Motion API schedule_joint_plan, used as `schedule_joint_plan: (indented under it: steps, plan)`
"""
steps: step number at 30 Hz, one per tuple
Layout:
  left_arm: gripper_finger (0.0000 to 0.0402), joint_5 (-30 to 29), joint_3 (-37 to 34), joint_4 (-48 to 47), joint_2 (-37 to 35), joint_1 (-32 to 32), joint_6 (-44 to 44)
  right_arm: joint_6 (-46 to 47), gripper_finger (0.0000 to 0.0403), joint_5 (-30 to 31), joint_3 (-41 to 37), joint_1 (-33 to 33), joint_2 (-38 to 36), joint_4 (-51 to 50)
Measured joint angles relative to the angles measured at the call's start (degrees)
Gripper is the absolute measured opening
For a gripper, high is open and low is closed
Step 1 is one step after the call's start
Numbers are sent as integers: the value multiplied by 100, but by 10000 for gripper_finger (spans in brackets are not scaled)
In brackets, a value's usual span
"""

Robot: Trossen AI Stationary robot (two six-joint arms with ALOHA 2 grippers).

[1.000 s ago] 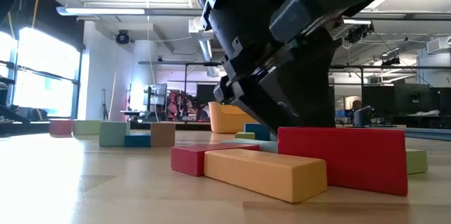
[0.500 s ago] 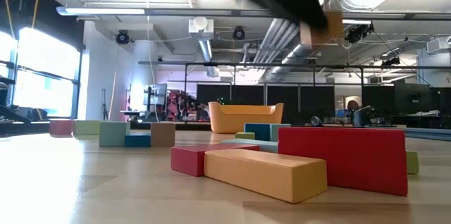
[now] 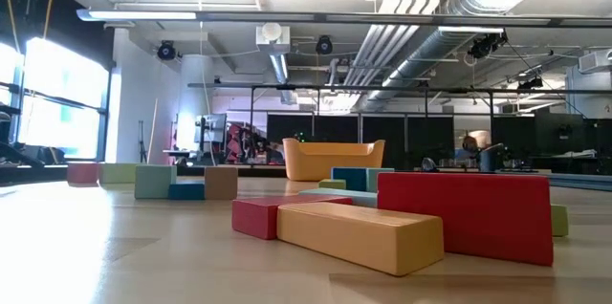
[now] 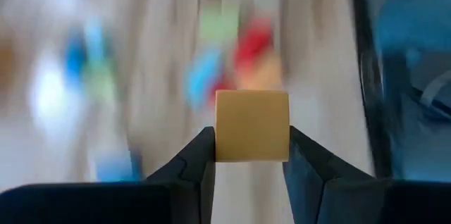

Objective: Sort blocks by size
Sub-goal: Put the yellow square block into the orange bin

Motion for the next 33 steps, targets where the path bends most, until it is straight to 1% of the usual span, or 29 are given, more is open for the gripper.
schedule_joint_plan:
  steps: [3,5,8,11,14,17,20,23,28,33]
  plan:
    - [104,1047,-1,-1539,-8,-536,-2549,-78,265,2,-2,-63,0,-2]
    - [106,1741,-47,-2146,-6,-915,-3823,-189,265,3,-2,-97,0,1]
    - [106,2390,-224,-2316,11,-1430,-4942,-310,265,9,-2,-122,0,1]
    - [106,2650,-513,-2113,9,-1782,-5648,-355,265,9,-2,-141,0,4]
    - [106,2770,-874,-1790,9,-1954,-6076,-383,265,9,-2,-141,0,4]
    - [107,3159,-1297,-1440,9,-1949,-6371,-425,265,7,-2,-143,0,4]
    - [107,3543,-1757,-899,-5,-1865,-6250,-505,265,2,-2,-143,0,9]
    - [107,3825,-2335,-242,-176,-1769,-6065,-544,265,1,-2,-148,0,4]
    - [108,3820,-3303,443,-780,-1654,-6047,-618,265,-64,-2,-184,0,4]
    - [119,3789,-4009,586,-1449,-1608,-6339,-622,265,-204,-2,-256,0,1]
